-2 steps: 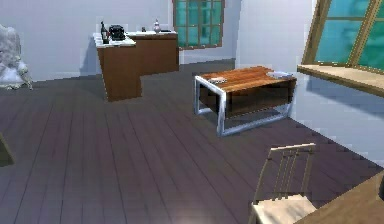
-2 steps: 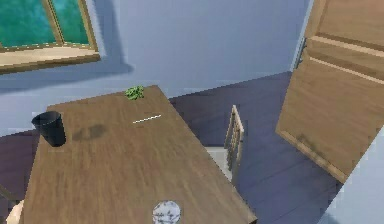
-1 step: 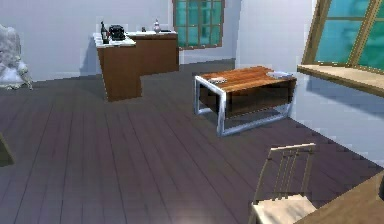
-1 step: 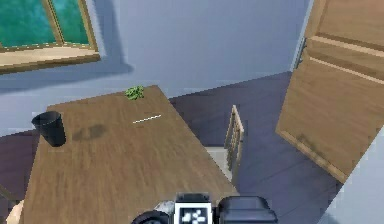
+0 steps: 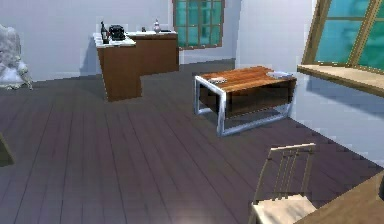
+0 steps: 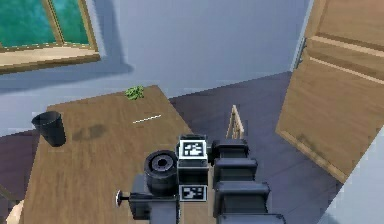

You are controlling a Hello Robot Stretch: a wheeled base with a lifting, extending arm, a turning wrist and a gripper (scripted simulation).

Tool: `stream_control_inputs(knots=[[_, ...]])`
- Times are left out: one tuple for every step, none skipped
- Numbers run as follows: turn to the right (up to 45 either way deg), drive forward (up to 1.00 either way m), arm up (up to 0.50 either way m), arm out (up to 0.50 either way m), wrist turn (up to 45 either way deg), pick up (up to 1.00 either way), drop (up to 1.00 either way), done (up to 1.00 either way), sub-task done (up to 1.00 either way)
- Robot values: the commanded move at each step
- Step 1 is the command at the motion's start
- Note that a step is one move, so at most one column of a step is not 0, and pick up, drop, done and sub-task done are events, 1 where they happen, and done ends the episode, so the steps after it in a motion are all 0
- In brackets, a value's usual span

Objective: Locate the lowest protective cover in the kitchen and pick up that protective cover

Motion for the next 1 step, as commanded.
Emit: stream_control_inputs(knots=[[0.0,0.0,0.0,0.0,45.0,0.0,0.0,0.0,0.0]])
